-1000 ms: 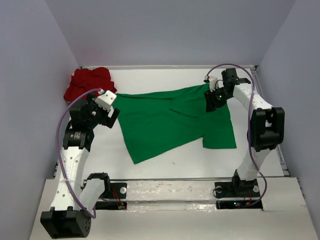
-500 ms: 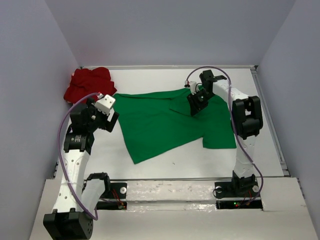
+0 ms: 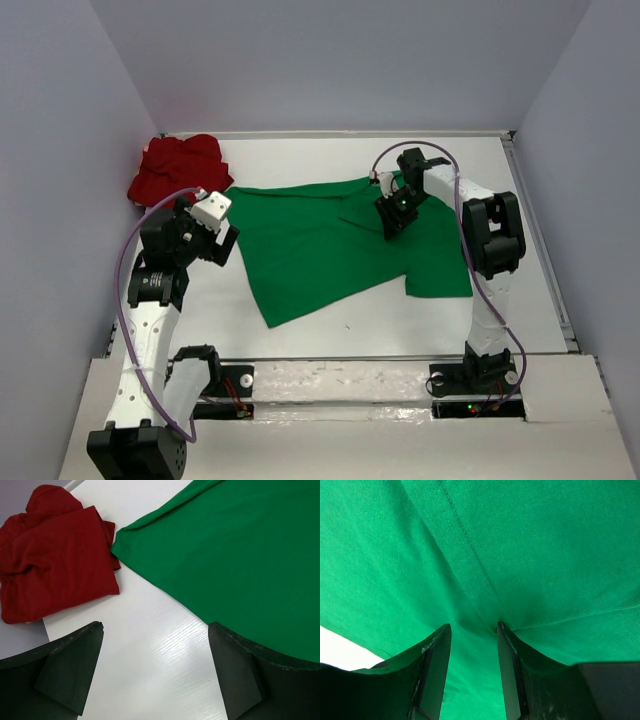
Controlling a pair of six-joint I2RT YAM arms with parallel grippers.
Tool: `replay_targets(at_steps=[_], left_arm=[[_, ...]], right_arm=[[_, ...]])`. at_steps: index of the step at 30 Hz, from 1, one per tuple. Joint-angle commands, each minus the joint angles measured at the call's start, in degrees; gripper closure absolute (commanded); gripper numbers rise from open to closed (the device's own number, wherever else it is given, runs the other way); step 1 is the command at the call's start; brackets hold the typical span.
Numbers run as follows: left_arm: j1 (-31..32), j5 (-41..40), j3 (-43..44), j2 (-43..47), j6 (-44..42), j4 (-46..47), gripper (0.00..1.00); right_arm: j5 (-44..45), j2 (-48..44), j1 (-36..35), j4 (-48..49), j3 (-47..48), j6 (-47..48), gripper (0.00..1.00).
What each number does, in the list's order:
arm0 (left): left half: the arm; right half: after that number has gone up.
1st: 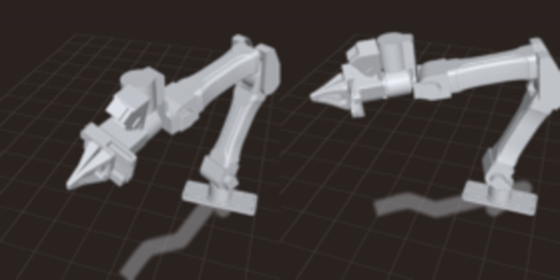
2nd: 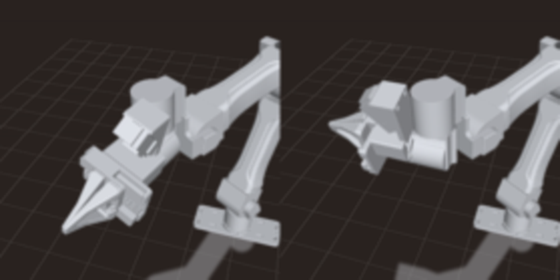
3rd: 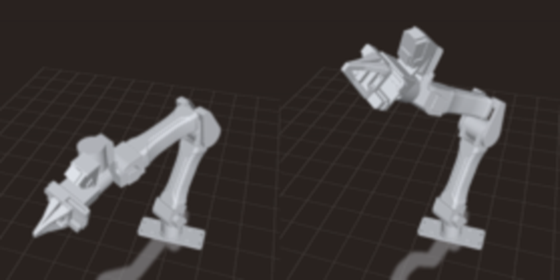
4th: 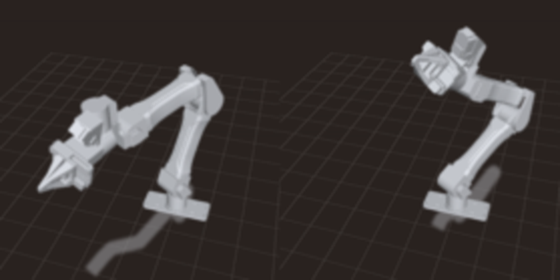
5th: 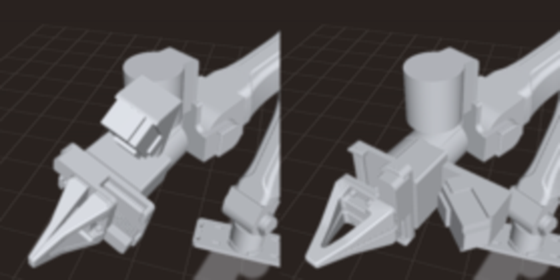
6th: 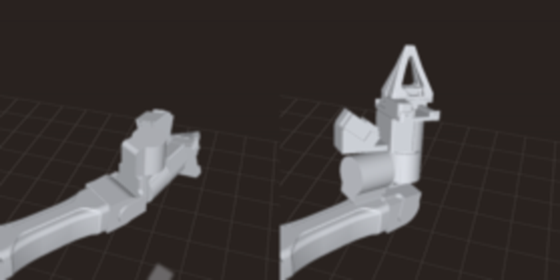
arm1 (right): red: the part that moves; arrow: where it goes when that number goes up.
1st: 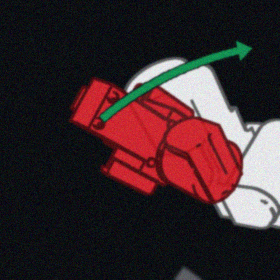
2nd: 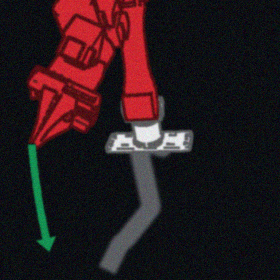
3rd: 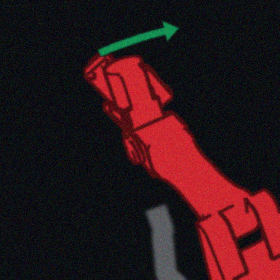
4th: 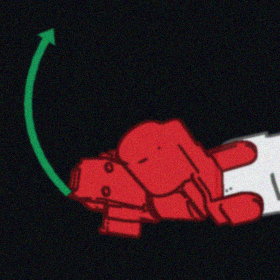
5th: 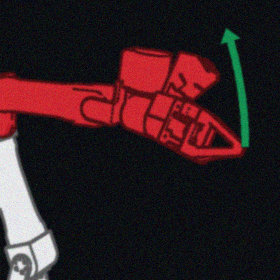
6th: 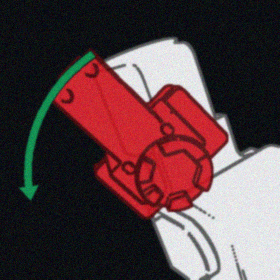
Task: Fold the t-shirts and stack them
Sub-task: Flatten out the tshirt
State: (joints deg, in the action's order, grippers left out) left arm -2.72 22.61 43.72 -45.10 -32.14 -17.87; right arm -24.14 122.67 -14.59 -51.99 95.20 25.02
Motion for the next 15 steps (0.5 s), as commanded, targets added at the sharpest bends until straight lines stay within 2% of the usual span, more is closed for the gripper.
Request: replay_targets(at_steps=[1,15], left_arm=[[-0.35,1.38,-0.04,1.16,0.68,1.08,0.01],[-0.62,2.53,0.13,1.07,0.59,0.47,0.01]], right_arm=[[1.55,-1.12,0.18,1.63,2.8,-0.41,0.52],[3.49,0.72,0.18,1.45,5.53,0.03,0.52]])
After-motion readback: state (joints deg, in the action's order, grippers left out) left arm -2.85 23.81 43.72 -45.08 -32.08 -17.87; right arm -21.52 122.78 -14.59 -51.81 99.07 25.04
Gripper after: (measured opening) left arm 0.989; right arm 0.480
